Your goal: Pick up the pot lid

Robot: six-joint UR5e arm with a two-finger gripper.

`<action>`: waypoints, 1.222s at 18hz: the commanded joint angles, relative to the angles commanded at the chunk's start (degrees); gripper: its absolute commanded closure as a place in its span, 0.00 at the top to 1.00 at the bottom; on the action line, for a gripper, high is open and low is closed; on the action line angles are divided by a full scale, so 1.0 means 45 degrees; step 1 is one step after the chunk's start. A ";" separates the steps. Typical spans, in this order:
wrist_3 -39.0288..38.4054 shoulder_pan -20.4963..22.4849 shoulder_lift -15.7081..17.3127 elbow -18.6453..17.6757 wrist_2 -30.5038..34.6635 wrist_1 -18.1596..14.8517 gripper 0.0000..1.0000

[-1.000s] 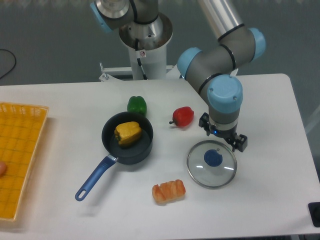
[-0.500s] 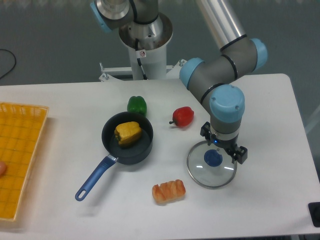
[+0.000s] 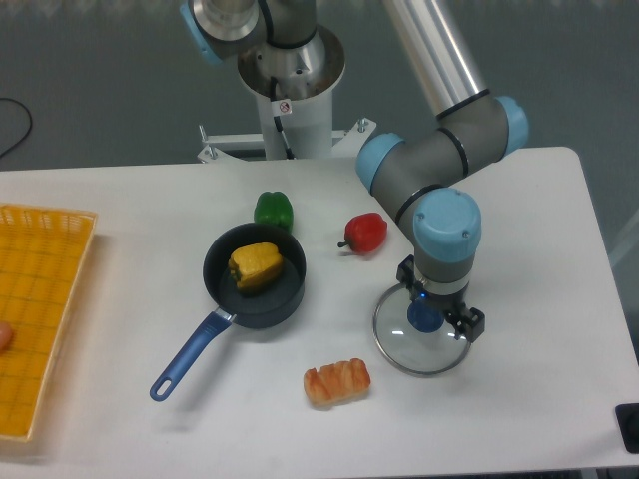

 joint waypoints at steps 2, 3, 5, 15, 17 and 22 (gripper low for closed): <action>-0.0020 0.0000 -0.0040 -0.0078 0.0020 -0.0019 1.00; 0.0000 0.0000 -0.0040 -0.0097 0.0039 -0.0019 1.00; 0.0020 0.0000 -0.0040 -0.0311 0.0117 -0.0020 1.00; -0.0117 -0.0020 -0.0137 -0.0371 0.0117 0.0000 1.00; -0.0137 -0.0020 -0.0138 -0.0371 0.0137 -0.0019 1.00; -0.0156 -0.0098 -0.0138 -0.0371 0.0137 -0.0039 1.00</action>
